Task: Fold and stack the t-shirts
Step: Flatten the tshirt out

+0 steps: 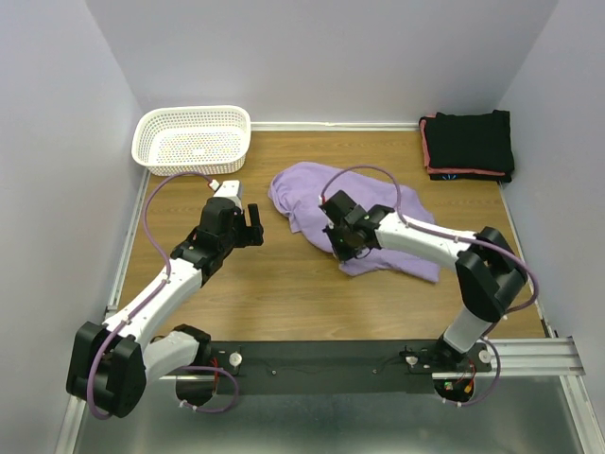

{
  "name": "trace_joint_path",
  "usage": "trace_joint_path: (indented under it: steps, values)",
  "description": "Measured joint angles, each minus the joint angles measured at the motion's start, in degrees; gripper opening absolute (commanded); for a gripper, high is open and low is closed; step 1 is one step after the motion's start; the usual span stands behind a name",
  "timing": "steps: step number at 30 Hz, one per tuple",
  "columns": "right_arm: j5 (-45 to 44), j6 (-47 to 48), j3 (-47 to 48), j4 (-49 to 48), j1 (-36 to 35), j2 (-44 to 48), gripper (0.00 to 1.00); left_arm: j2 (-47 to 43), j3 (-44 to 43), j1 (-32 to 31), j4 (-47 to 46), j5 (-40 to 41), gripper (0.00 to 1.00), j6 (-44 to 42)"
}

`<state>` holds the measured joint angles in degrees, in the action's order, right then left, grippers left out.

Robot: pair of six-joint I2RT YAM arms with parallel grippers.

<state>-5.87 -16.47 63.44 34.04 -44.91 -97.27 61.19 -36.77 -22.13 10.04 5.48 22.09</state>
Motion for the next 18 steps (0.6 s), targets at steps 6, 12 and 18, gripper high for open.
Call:
trace_joint_path:
  steps: [6,12,18]
  values:
    - [5.7,0.3,11.6,2.5,-0.4,3.3,0.01,0.0,0.0,0.0,0.0,0.0,0.86,-0.1]
    - [16.8,1.6,17.4,1.8,19.0,3.0,0.01,-0.8,0.0,0.0,-0.1,-0.1,0.86,-0.4]
    - [22.2,1.2,16.5,1.5,36.3,-3.0,0.26,-1.2,0.3,0.0,-1.0,-1.9,0.85,-0.2]
